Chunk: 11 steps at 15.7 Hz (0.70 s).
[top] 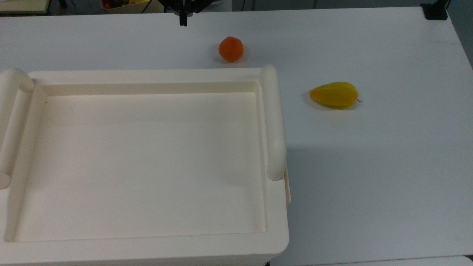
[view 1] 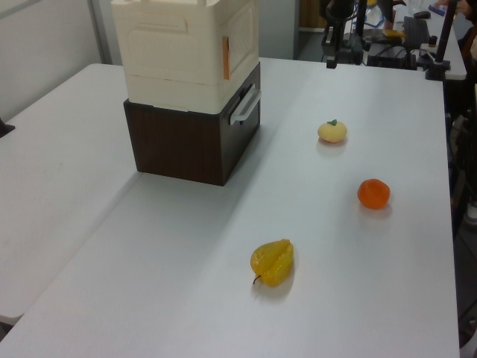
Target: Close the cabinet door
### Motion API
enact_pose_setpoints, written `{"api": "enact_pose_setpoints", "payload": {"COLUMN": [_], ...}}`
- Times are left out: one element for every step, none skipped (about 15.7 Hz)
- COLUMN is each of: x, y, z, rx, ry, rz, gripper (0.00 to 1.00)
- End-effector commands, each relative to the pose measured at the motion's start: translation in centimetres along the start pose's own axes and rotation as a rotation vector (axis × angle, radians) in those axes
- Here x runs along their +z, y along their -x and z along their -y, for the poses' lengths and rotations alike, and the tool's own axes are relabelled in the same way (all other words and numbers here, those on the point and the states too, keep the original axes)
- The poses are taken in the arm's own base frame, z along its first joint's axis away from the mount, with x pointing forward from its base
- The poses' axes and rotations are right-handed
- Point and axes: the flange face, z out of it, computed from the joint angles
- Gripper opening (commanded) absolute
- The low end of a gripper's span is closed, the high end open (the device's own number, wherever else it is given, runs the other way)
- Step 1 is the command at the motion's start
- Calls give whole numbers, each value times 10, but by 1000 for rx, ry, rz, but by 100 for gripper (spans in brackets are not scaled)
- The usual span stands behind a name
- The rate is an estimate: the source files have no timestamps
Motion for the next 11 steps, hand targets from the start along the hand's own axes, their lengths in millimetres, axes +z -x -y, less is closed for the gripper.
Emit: {"api": "enact_pose_setpoints", "payload": {"x": [1,2,3,2,3,3,0,0,-2,-2,-7], "y": [13,15,17,18,18,18,19,20,20,20,19], "z": [-12,-12,-11,-11,-11,-12,-12,-14,-14,-15,-16], "rx": [5,7,4,4,4,7,6,11,11,13,14], "ry": [-23,-23,-22,-22,-21,-22,-22,-22,-22,-22,-23], "rz": [33,45,60,66,73,71,67,66,63,63,52], "gripper": [77,95,100,100,100,100,100,100,100,100,100]}}
